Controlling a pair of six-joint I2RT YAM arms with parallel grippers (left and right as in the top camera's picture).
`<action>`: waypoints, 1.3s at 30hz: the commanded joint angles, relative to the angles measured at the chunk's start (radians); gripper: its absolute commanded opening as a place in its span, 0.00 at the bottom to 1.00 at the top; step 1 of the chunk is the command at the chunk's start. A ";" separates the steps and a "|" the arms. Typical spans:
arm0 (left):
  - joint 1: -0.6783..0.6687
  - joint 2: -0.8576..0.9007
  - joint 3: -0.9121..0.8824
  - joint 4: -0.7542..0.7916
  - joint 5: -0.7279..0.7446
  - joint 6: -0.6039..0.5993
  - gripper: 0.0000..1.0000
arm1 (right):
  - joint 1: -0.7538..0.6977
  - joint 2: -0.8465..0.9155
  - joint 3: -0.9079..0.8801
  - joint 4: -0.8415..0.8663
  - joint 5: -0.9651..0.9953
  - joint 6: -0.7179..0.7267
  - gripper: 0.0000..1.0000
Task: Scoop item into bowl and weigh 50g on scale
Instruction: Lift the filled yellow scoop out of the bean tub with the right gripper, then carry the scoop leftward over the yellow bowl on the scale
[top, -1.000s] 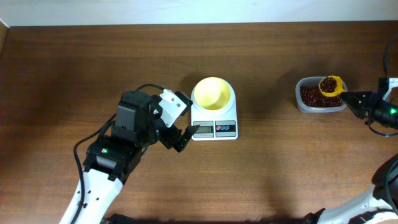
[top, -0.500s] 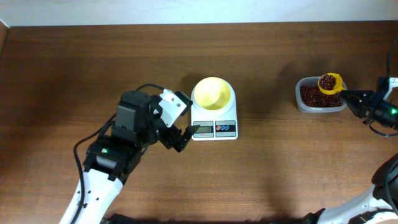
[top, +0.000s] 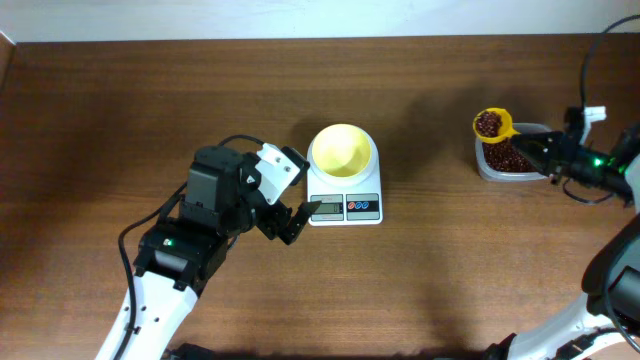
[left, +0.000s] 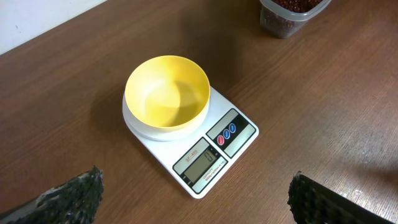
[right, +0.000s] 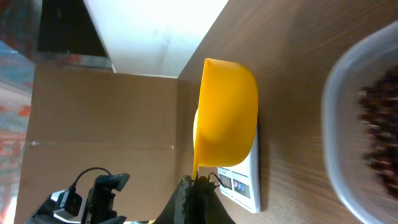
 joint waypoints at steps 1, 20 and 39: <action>0.005 0.003 -0.005 0.001 0.004 -0.013 0.99 | 0.049 0.008 -0.005 0.004 -0.056 -0.019 0.04; 0.005 0.003 -0.005 0.001 0.004 -0.013 0.99 | 0.218 0.008 -0.005 0.060 -0.169 -0.018 0.04; 0.005 0.003 -0.005 0.001 0.004 -0.013 0.99 | 0.388 0.008 -0.005 0.114 -0.153 -0.018 0.04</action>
